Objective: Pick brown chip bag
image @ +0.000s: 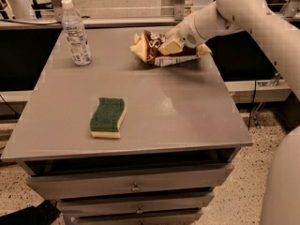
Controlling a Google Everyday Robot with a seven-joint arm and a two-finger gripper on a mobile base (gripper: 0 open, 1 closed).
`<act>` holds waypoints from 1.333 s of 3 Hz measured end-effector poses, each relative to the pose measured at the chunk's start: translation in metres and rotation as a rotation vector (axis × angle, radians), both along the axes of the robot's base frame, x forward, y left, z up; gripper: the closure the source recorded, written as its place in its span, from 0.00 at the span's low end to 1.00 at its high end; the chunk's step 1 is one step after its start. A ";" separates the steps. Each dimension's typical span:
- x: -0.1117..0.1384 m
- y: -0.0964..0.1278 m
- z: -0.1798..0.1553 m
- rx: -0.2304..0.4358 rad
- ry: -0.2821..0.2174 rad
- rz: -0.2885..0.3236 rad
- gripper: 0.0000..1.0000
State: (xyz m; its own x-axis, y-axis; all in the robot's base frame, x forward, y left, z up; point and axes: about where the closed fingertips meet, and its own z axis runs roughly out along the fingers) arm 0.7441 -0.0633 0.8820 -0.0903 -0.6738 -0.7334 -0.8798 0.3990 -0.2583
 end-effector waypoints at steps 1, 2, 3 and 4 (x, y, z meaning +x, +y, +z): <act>-0.008 0.006 0.016 0.040 -0.006 0.013 0.88; -0.018 0.015 0.044 0.104 -0.009 0.022 1.00; -0.025 0.023 0.084 0.181 -0.036 0.023 1.00; -0.031 0.020 0.129 0.247 -0.079 0.008 1.00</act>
Offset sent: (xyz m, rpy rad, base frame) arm -0.0302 0.0200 0.0828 0.1854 -0.0201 0.0238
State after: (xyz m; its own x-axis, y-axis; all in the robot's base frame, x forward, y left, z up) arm 0.7127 -0.0435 1.0106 -0.0215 -0.4740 -0.8802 -0.8639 0.4519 -0.2222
